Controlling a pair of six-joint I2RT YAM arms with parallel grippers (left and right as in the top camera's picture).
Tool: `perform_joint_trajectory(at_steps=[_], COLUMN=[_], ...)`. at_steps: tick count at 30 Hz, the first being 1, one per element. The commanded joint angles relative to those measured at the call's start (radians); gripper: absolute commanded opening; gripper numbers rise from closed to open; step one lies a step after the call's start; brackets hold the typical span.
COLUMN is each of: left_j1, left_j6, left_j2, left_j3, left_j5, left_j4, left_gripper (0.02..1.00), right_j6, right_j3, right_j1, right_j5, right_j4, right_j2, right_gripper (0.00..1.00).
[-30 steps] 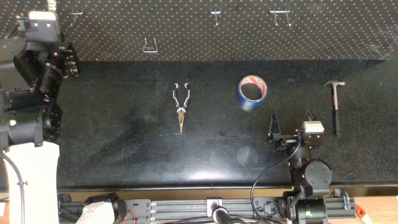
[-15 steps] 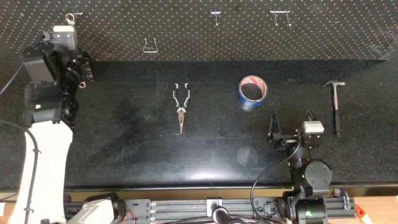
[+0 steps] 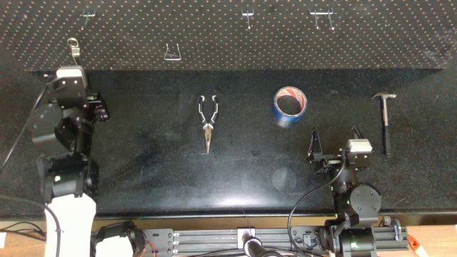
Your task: Place Tools Onto Pegboard
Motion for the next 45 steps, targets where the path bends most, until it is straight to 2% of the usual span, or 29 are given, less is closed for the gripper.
perform_joint_trajectory(at_steps=[1, 7, 14, 21, 41, 42, 43, 45], left_j1=[0.004, 0.05, 0.047, 0.021, 0.021, 0.021, 0.021, 0.021], left_j6=[-0.013, -0.013, -0.013, -0.013, -0.013, -0.013, -0.013, -0.013], left_j2=[0.104, 0.21, 0.173, 0.24, 0.381, 0.393, 0.393, 0.391], left_j3=[0.005, 0.06, 0.071, 0.149, 0.15, 0.15, 0.15, 0.15], left_j5=[-0.006, -0.006, 0.053, 0.053, 0.053, 0.053, 0.053, 0.045], left_j4=[0.048, 0.08, 0.08, 0.076, 0.07, 0.084, 0.085, 0.084], left_gripper=[0.029, 0.027, 0.029, 0.027, 0.027, 0.237, 0.297, 0.728], right_j6=[-0.014, -0.014, -0.014, -0.014, -0.014, -0.014, -0.014, -0.014], right_j3=[-0.003, -0.003, -0.003, -0.003, -0.003, -0.003, -0.003, -0.003], right_j1=[0.005, 0.005, 0.005, 0.005, 0.005, 0.005, 0.005, 0.005], right_j5=[-0.012, -0.012, -0.012, -0.012, -0.012, -0.012, -0.012, -0.012], right_j4=[-0.004, -0.004, -0.004, -0.004, -0.004, -0.004, -0.004, -0.004], right_j2=[-0.007, -0.007, -0.007, -0.007, -0.007, -0.007, -0.007, -0.007], right_gripper=[0.963, 0.963, 0.963, 0.963, 0.963, 0.963, 0.963, 0.963])
